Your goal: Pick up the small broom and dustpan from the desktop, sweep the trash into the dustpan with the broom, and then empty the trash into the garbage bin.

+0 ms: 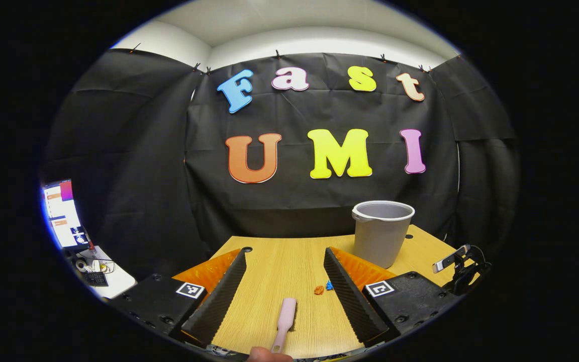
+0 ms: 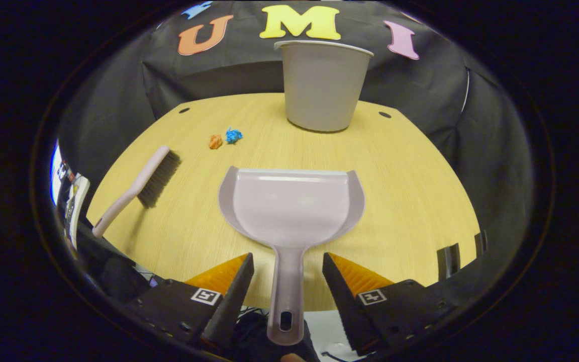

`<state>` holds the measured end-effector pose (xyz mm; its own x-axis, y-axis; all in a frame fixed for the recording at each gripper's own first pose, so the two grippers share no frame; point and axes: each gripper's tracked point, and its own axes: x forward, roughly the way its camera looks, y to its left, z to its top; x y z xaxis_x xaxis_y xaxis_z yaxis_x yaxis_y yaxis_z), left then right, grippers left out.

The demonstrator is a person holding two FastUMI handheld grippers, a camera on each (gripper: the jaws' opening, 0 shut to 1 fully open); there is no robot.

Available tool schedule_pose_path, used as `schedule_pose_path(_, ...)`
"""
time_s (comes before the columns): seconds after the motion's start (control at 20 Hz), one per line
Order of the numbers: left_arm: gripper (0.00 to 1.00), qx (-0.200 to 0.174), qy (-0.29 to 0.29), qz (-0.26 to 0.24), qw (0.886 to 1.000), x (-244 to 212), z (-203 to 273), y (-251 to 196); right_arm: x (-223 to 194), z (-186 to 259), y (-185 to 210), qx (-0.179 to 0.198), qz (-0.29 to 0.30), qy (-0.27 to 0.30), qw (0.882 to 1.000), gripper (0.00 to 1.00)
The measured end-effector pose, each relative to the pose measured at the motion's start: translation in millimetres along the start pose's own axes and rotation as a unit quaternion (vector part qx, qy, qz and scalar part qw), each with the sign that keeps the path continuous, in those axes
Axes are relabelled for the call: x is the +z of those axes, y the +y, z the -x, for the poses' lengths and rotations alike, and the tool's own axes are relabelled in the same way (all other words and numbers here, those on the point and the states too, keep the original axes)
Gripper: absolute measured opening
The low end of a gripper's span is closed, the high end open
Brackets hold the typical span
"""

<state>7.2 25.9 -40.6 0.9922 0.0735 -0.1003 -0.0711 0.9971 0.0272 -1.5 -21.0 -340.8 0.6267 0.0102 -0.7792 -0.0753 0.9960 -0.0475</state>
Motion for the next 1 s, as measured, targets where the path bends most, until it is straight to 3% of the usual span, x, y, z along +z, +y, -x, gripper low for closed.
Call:
schedule_pose_path(0.35,1.0,0.005,0.009,0.006,1.0,-9,-1,5,-2,-13,-4,-0.012,-0.019,0.033,0.999,0.28)
schedule_pose_path(0.65,1.0,0.002,0.037,0.002,0.999,-33,-4,7,-1,-14,-4,-0.012,-0.016,0.039,0.999,0.22)
schedule_pose_path(1.0,1.0,-0.02,0.143,-0.018,0.989,-116,-7,1,-1,-15,-5,-0.006,-0.024,0.043,0.999,0.22)
